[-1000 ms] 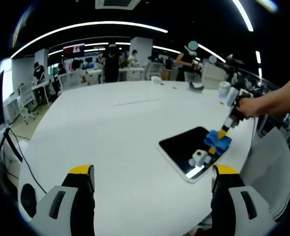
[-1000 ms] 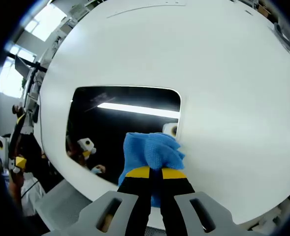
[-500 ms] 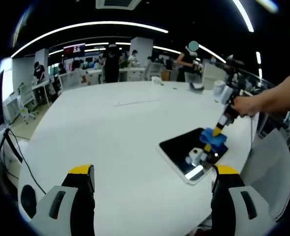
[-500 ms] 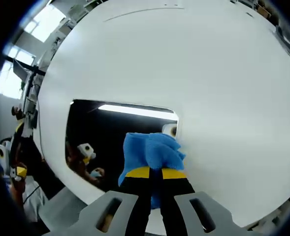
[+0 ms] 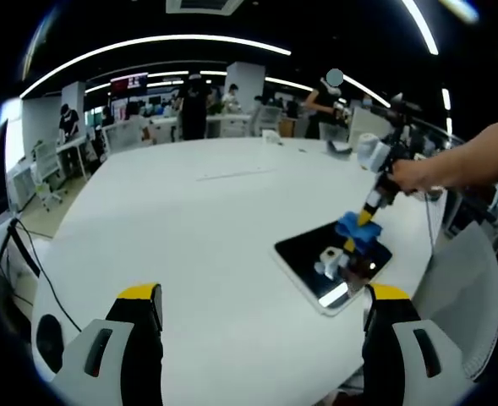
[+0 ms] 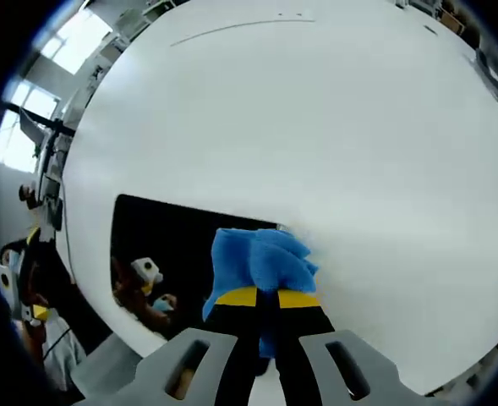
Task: Wipe the mirror surface with the cleaning cloth until all visible marks leave the cleaned area.
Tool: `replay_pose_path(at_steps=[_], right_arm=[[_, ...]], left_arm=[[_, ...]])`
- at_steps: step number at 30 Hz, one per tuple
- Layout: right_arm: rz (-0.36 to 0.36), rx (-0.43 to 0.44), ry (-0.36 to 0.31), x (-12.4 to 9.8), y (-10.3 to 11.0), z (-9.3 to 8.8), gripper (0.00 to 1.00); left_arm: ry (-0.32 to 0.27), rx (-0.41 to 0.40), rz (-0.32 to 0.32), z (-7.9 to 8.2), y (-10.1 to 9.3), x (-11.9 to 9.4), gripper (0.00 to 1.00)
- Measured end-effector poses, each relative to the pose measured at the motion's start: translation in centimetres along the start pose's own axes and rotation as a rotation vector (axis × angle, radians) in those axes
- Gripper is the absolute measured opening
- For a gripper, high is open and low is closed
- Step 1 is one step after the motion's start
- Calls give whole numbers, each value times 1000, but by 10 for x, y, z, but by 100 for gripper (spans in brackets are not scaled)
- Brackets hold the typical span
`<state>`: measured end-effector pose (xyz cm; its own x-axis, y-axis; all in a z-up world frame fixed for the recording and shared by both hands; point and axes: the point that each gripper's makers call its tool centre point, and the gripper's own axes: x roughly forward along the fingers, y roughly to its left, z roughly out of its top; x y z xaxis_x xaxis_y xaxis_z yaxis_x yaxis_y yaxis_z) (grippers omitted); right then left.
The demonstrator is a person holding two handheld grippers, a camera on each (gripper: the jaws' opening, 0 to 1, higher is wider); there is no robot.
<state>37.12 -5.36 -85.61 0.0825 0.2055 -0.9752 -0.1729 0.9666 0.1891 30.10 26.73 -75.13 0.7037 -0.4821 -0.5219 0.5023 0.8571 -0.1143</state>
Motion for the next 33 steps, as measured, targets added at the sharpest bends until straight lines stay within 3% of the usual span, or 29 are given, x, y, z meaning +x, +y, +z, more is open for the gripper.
replay_pose_path(at_steps=[19,33], right_arm=[[-1,-4,-4,2,-6,21,0],[-8,3,-15,0,-6,25,0]], left_arm=[[4,27,-14,3,-2,2,100],[-8,29,-9,10,2,7,100]])
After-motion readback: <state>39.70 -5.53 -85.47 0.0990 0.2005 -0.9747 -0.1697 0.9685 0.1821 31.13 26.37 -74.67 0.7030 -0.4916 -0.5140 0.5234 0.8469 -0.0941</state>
